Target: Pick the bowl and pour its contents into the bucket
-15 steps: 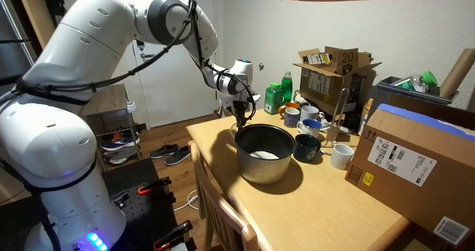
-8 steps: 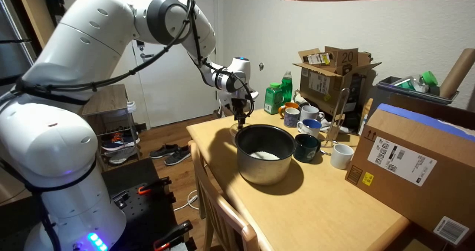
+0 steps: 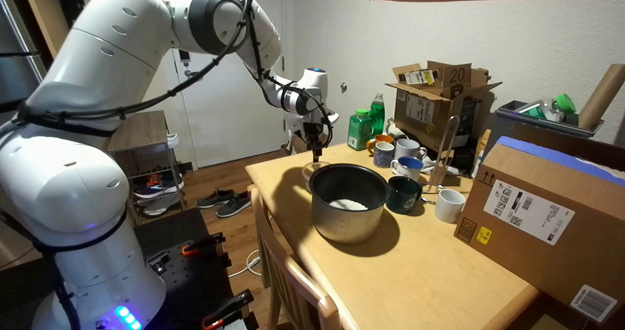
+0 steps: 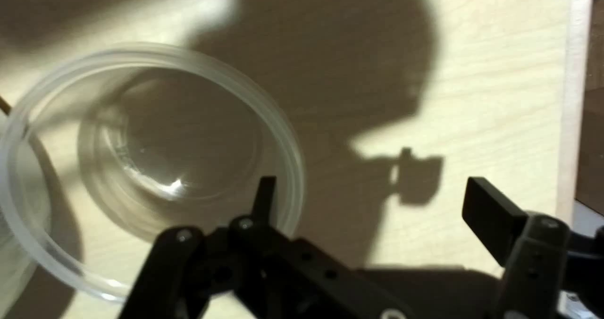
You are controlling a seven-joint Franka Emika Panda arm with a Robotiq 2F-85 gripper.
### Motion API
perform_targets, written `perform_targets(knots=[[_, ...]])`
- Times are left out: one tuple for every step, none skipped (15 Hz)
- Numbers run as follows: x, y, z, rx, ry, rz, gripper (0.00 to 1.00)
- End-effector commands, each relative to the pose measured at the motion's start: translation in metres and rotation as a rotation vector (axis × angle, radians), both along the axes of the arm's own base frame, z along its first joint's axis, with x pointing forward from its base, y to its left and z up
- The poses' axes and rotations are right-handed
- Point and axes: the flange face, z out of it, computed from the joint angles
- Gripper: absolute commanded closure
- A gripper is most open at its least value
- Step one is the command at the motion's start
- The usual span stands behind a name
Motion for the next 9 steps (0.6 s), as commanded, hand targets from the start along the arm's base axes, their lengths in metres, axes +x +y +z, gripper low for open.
perform_targets(knots=[[-0.014, 0.008, 0.05, 0.077, -0.012, -0.028, 0.0], [-0.016, 0.01, 0.06, 0.094, -0.02, -0.032, 0.0], [-0.019, 0.011, 0.07, 0.11, -0.021, -0.036, 0.0], [-0.021, 0.012, 0.079, 0.127, -0.028, -0.043, 0.0], [-0.024, 0.012, 0.087, 0.148, -0.023, -0.044, 0.0], [-0.009, 0.019, 0.07, 0.118, -0.042, -0.03, 0.0], [-0.011, 0.019, 0.077, 0.13, -0.044, -0.034, 0.0], [-0.014, 0.018, 0.082, 0.135, -0.045, -0.035, 0.0], [-0.015, 0.017, 0.084, 0.136, -0.045, -0.037, 0.0]])
